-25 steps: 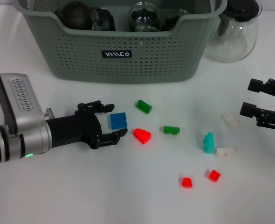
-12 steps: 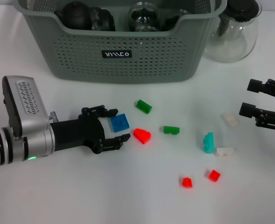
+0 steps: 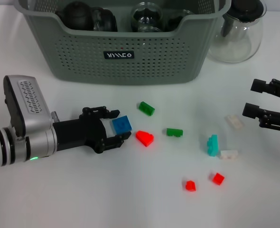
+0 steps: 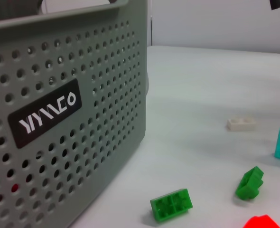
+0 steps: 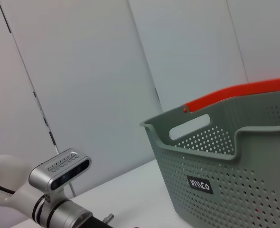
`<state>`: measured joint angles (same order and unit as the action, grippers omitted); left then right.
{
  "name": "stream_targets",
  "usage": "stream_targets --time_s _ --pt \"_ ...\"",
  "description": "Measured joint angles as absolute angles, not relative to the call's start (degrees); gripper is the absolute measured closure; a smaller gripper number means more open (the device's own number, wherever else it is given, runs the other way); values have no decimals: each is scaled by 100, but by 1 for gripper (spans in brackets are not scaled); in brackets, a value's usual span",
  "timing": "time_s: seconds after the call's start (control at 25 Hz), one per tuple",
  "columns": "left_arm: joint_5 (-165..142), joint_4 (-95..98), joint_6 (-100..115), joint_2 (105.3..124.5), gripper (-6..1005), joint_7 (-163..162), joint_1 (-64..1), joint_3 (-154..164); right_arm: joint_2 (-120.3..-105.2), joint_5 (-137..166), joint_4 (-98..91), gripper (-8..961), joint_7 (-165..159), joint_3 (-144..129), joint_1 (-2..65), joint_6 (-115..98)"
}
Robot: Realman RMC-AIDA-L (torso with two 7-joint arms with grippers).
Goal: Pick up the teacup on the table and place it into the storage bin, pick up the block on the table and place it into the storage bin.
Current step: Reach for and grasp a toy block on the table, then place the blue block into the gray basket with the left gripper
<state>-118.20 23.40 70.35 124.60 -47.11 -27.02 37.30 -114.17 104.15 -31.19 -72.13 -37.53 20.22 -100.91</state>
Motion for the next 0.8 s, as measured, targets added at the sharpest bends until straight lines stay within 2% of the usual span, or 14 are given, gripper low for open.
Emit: stream_targets --time_s 0.08,0.48,0.8 --pt "-11822 2348 7026 12459 329 -4791 -2707 3735 -11417 10415 -3119 86 -7209 -3753 2018 -10090" --pt "-11870 2432 7090 12436 574 -5035 -2713 3745 -11417 10415 -3120 85 -7212 -3728 2013 -10089" --pt "-11938 3465 8356 12365 598 -6032 -2330 3712 -11415 10415 -3129 85 -7213 -3706 1983 -10131"
